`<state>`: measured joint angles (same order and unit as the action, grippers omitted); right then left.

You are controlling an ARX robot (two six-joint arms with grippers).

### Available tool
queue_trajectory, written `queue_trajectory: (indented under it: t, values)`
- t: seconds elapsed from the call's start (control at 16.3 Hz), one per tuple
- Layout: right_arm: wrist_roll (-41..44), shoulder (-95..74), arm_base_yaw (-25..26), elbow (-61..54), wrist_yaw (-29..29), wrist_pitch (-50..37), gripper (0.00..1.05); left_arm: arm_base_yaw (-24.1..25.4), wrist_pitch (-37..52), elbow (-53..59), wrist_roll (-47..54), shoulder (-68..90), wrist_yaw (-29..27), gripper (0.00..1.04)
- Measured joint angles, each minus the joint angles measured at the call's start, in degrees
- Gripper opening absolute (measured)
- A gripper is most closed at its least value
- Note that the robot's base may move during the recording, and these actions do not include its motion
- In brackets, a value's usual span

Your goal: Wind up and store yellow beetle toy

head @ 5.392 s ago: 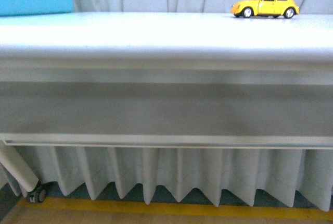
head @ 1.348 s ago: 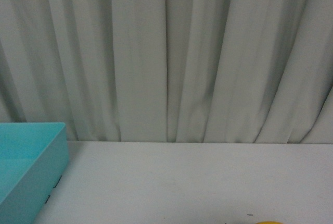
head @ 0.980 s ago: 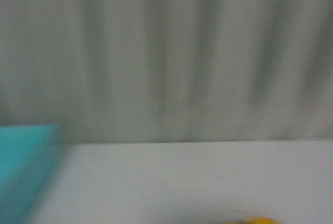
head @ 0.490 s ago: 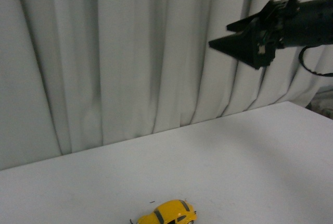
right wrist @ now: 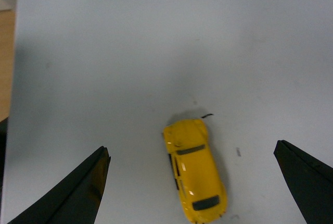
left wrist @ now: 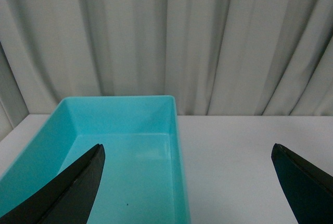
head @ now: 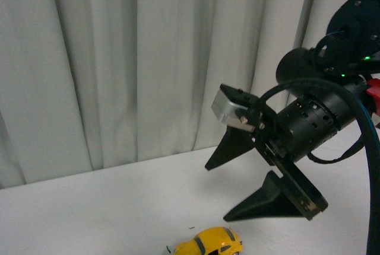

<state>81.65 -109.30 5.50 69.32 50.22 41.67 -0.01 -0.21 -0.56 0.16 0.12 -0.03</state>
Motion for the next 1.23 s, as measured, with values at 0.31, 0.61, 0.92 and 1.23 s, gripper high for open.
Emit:
queue_trajectory:
  t: [0.31,0.61,0.92,1.23]
  values:
    - [16.41,-8.96,-1.36,4.7,-6.78,3.21,0.98,0.0,0.02,0.0,0.0,0.0,0.0,0.98]
    - [16.74,-11.52,-1.57,5.18,-10.19,-0.63,0.98,0.0,0.0,0.0,0.0,0.0,0.0,0.98]
    - [12.9,-15.5,-2.97,5.16,-12.28,-4.85,0.98,0.0,0.0,0.0,0.0,0.0,0.0,0.98]
    - [8.79,-16.81,-4.39,4.02,-13.0,-8.98,0.98,0.0,0.02,0.0,0.0,0.0,0.0,0.98]
